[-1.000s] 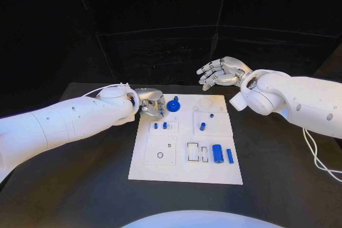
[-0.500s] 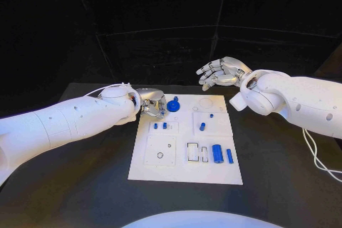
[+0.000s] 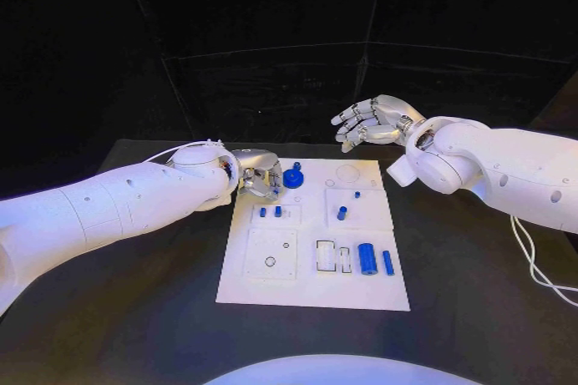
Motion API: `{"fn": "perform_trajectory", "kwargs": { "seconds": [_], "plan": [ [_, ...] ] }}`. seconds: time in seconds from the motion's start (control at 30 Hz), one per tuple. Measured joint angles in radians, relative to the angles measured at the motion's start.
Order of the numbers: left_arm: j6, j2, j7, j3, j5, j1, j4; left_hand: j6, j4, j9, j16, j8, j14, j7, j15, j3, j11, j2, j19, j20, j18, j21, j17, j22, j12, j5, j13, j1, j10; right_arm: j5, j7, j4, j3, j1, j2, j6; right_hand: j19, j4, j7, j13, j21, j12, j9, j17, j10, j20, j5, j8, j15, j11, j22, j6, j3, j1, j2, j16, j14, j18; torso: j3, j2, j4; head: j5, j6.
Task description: Assemble the parts on the task board
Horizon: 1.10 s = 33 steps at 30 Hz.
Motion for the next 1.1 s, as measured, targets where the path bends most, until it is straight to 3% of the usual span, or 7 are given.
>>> {"fn": "perform_trajectory", "kwargs": {
  "seconds": [0.43,0.7,1.1],
  "plan": [
    [0.016,0.0,-0.011,0.0,0.001,0.0,0.0,0.0,-0.006,-0.002,0.0,-0.013,0.0,0.0,0.0,-0.006,0.0,-0.005,0.0,0.0,0.0,0.0,-0.005,0.0,-0.013,0.0,0.0,-0.005,0.0,0.0,0.0,0.0,0.0,0.0,0.0,0.0,0.0,0.0,0.0,0.0,0.0,0.0,0.0,0.0,0.0,0.0,0.0,0.0,0.0,0.0,0.0,0.0,0.0,0.0,0.0,0.0,0.0,0.0,0.0001,0.0,0.001,0.0,-0.001],
    [0.015,-0.001,-0.013,-0.001,0.0,-0.001,0.0,-0.052,-0.012,-0.008,0.0,-0.054,0.002,0.03,0.013,-0.023,0.033,-0.037,-0.006,0.006,0.0,0.0,-0.025,-0.001,-0.069,0.0,-0.003,-0.028,-0.069,0.0,0.0,0.0,0.0,0.0,0.0,0.0,0.0,0.0,0.0,0.0,0.0,0.0,0.0,0.0,0.0,0.0,0.0,0.0,0.0,0.0,0.0,0.0,0.0,0.0,0.0,0.0,0.0,0.0,0.0001,0.0,0.0009,0.0,-0.001],
    [-0.004,-0.002,-0.012,-0.001,-0.001,-0.001,0.0,-0.063,-0.011,-0.008,0.0,-0.066,0.002,0.034,0.02,-0.033,0.039,-0.043,-0.012,0.012,0.0,-0.004,-0.034,-0.005,-0.082,0.0,-0.003,-0.034,-0.097,0.0,0.0,-0.001,0.0,0.0,0.0,0.0,0.0,0.0,0.0,0.0,0.0,0.0,0.0,0.0,0.0,0.0,0.0,0.0,0.0,0.0,0.0,0.0,0.0,0.0,0.0,0.0,0.0,0.0,0.0004,0.0,0.0009,0.001,-0.001]
  ]
}}
